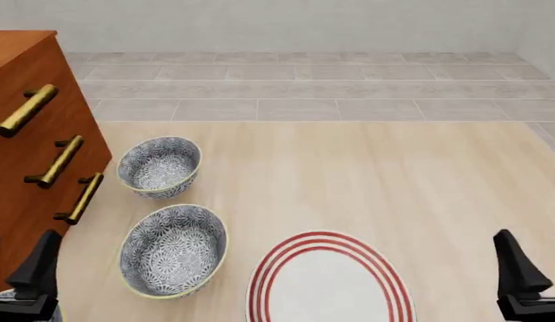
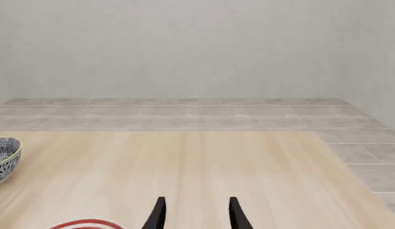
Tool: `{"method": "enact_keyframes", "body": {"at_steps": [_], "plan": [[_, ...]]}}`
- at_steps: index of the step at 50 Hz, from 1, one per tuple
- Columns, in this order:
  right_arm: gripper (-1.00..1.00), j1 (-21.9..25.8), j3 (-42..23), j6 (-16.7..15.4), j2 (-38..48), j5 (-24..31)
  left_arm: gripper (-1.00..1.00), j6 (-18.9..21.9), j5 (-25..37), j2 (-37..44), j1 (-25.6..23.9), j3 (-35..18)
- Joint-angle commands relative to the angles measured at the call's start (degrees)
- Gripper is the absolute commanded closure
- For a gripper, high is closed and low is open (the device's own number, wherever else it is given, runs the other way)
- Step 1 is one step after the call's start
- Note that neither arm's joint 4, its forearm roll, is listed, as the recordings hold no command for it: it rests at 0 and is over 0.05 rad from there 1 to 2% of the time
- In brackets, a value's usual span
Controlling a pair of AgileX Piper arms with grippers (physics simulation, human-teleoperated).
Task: Put the bowl at the front on the plate.
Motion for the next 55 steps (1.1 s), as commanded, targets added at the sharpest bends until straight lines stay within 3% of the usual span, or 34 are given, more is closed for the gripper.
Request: {"method": "enact_keyframes", "body": {"at_steps": [1, 26, 29, 34, 35, 37, 41, 44, 47, 55], "plan": [[-1.0, 0.0, -0.12, 0.01, 0.37, -0.2, -1.0, 0.0, 0.1, 0.1, 0.0, -0.18], [-1.0, 0.0, -0.06, 0.03, 0.31, -0.2, -1.0, -0.1, -0.11, 0.46, 0.07, -0.18], [-1.0, 0.02, -0.06, 0.03, 0.32, -0.2, -1.0, -1.45, -3.35, 8.07, 0.09, -0.56], [-1.0, 0.01, -0.06, 0.03, 0.31, -0.2, -1.0, -0.58, 5.02, 10.46, -1.78, -6.5], [-1.0, 0.01, -0.06, 0.03, 0.31, -0.2, -1.0, -2.96, 7.4, 12.71, -1.55, -7.67], [-1.0, 0.0, -0.06, 0.03, 0.31, -0.2, -1.0, -3.7, 10.88, 11.25, -1.28, -9.28], [-1.0, 0.01, -0.06, 0.03, 0.3, -0.2, -1.0, -3.04, 16.96, 14.25, 0.23, -12.09], [-1.0, 0.01, -0.06, 0.03, 0.32, -0.2, -1.0, -7.49, 21.12, 15.98, -0.94, -14.3], [-1.0, 0.01, -0.06, 0.04, 0.31, -0.2, -1.0, -8.99, 25.23, 15.89, -1.05, -16.6], [-1.0, -0.01, -0.06, 0.04, 0.31, -0.2, -1.0, -10.28, 38.01, 17.25, -1.3, -24.3]]}}
